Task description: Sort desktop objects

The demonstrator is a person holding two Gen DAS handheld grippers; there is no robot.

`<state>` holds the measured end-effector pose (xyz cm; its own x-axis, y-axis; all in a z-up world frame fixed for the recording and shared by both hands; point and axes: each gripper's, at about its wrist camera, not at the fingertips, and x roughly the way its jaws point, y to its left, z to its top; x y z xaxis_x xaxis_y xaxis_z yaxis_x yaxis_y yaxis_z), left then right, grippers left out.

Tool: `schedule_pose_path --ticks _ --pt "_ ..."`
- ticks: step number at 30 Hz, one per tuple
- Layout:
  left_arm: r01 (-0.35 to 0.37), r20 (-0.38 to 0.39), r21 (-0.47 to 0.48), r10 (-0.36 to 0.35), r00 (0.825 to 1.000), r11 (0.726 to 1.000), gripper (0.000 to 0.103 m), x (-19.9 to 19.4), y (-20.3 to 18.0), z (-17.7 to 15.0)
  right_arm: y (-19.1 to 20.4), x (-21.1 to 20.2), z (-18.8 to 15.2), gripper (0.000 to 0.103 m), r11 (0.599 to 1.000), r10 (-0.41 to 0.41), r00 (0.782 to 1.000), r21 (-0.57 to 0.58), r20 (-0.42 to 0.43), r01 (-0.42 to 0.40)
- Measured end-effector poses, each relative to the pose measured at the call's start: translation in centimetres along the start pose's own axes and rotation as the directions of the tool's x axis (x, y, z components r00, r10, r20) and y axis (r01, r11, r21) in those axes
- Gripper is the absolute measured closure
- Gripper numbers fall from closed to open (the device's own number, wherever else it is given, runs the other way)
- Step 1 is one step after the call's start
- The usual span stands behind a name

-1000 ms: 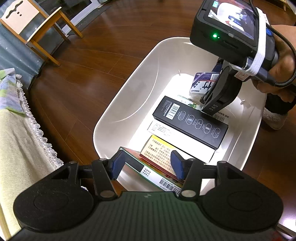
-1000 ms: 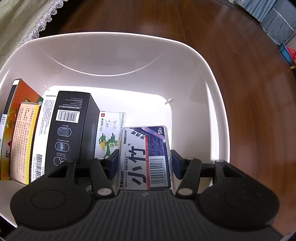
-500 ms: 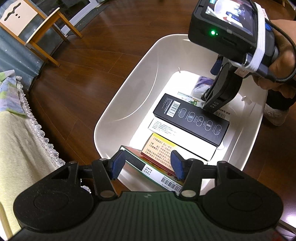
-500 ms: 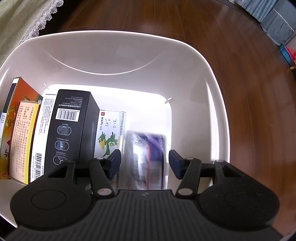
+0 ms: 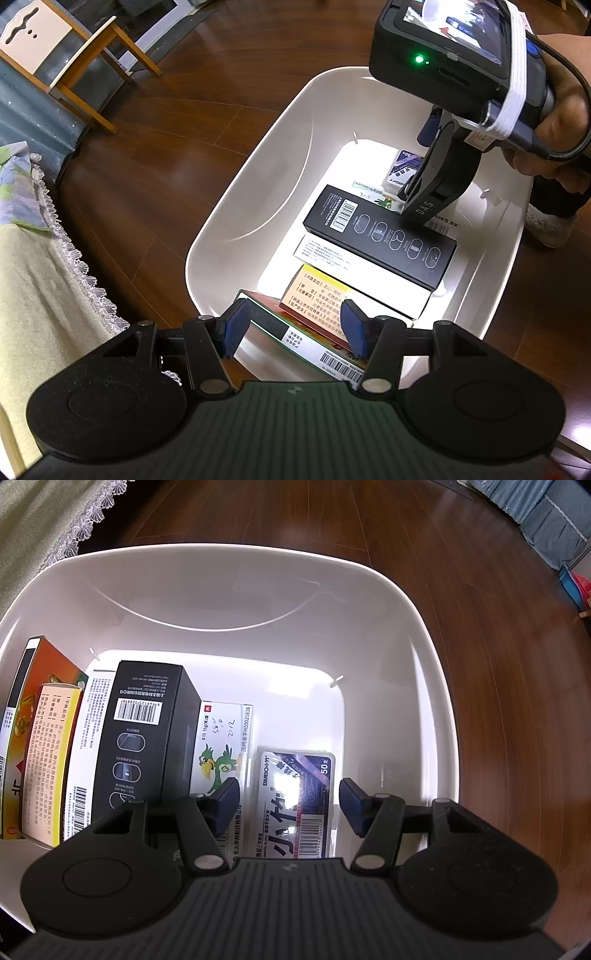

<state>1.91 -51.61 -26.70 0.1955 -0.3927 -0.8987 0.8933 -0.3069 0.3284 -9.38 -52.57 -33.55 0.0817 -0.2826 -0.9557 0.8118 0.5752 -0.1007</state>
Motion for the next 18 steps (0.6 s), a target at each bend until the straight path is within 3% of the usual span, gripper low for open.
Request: schedule_pose_path --ticks 18 --pt "-0.013 0.010 -0.015 0.013 1.000 1.000 0.042 0.1 0.2 -0.1 -0.9 -0.5 0.7 0.043 1.000 0.010 1.000 0.014 0.007 -0.010"
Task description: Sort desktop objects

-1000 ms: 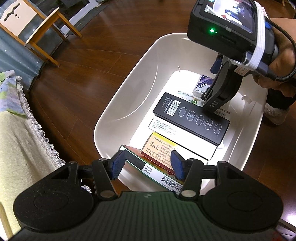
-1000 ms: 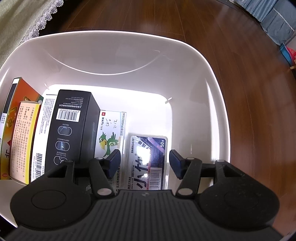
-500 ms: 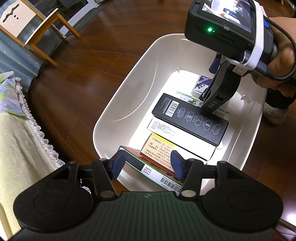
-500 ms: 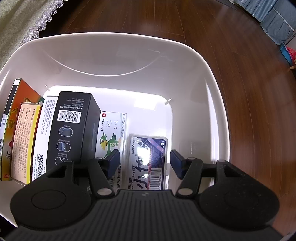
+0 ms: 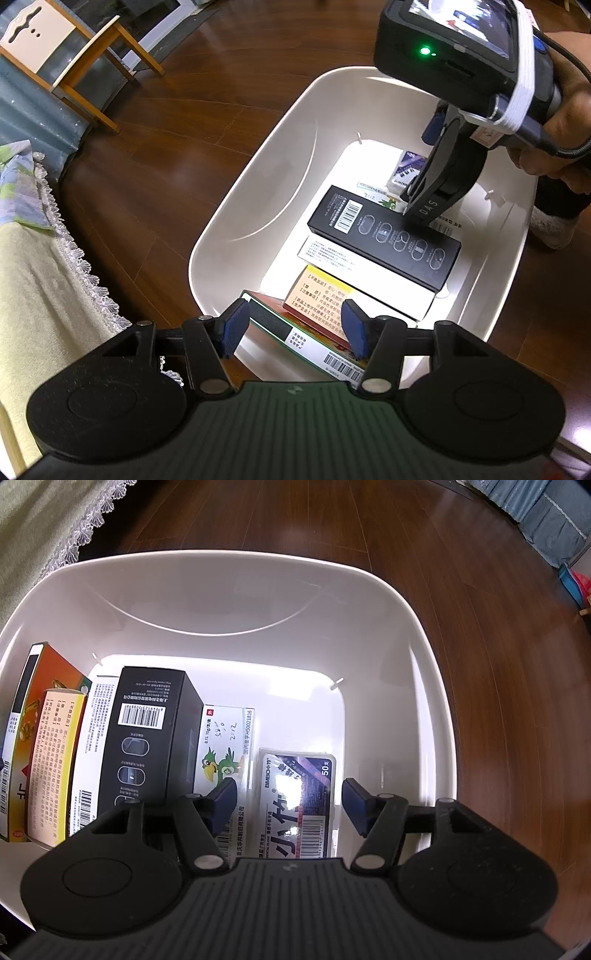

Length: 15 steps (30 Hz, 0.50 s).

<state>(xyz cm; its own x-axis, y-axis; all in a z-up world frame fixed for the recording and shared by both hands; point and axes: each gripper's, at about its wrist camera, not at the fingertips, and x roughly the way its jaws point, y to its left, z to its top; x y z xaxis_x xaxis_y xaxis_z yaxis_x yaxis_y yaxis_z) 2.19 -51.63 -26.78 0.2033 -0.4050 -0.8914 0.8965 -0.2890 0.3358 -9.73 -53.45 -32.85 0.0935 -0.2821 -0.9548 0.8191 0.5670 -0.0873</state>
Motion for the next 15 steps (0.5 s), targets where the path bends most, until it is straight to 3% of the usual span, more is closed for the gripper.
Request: schedule_pose_path --ticks 5,7,9,11,15 --pt "-0.013 0.023 -0.040 0.014 1.000 0.999 0.031 -0.2 0.5 0.0 -0.8 -0.9 -0.7 0.040 1.000 0.006 1.000 0.027 0.023 -0.007" --pt "-0.014 0.027 -0.051 0.015 1.000 0.999 0.022 -0.3 0.6 0.0 -1.1 -1.4 -0.7 0.040 0.999 0.017 0.999 0.038 0.032 -0.018" --pt "-0.015 0.028 -0.061 0.017 0.999 0.998 0.021 -0.4 0.7 -0.1 -1.3 -2.0 -0.6 0.039 0.998 0.027 0.999 0.047 0.042 -0.029" --pt "-0.016 0.024 -0.076 0.018 1.000 0.997 0.009 -0.4 0.8 -0.1 -1.7 -2.8 -0.7 0.038 0.998 0.039 0.998 0.053 0.054 -0.042" --pt "-0.019 0.020 -0.087 0.021 1.000 0.996 0.006 -0.5 0.8 -0.3 -2.7 -4.2 -1.2 0.037 0.996 0.056 0.996 0.071 0.074 -0.062"
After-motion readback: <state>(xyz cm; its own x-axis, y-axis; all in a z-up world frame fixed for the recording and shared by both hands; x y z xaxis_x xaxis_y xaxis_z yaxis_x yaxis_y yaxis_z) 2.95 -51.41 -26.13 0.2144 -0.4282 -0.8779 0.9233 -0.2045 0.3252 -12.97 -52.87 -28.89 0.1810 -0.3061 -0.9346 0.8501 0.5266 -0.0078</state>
